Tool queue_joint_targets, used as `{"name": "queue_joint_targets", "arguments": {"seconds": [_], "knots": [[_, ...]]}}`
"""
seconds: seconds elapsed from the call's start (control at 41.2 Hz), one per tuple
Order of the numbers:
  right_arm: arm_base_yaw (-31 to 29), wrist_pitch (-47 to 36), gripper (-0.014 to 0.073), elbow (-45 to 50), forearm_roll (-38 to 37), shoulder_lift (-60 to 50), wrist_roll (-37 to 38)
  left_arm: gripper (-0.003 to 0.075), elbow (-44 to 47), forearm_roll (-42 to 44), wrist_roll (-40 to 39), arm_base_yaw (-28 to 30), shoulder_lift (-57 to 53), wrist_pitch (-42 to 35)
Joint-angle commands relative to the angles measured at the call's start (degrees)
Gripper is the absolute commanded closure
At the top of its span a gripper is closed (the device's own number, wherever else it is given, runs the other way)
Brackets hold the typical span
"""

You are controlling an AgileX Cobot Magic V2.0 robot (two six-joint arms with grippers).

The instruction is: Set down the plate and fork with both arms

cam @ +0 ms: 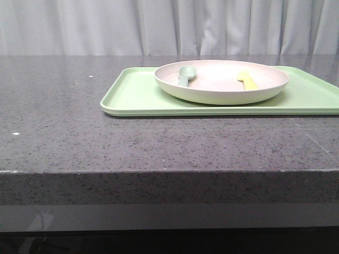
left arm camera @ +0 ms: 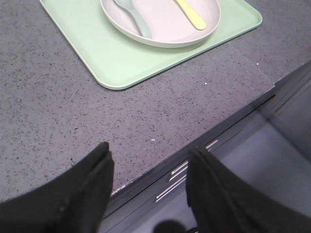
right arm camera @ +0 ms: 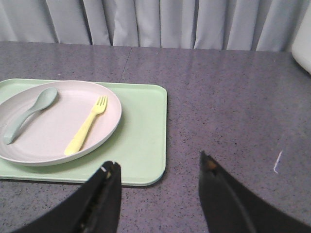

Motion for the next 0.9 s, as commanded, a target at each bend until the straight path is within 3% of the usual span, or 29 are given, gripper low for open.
{"name": "queue_joint_targets", "arguments": {"seconds": [0.0, 0.364, 0.68, 0.874], "knots": [[0.07, -4.35, 0.0197, -1.81, -0.47, 0.85, -0.27, 0.0367, -1.35, -1.37, 0.04, -0.39, -0.15, -4.0], [0.07, -5.35, 0.0197, -2.25, -0.09, 0.85, -0.27, 0.0367, -1.35, -1.37, 0.04, -0.39, -0.15, -4.0], [0.09, 9.1, 0.0197, -11.95, 1.05, 8.41, -0.38, 0.0367, -1.35, -1.37, 0.04, -0.39, -0.15, -4.09], [1.46, 17.35, 0.0197, -19.26, 8.77, 16.58, -10.59, 0.0367, -1.35, -1.37, 0.04, -0.39, -0.15, -4.09]]}}
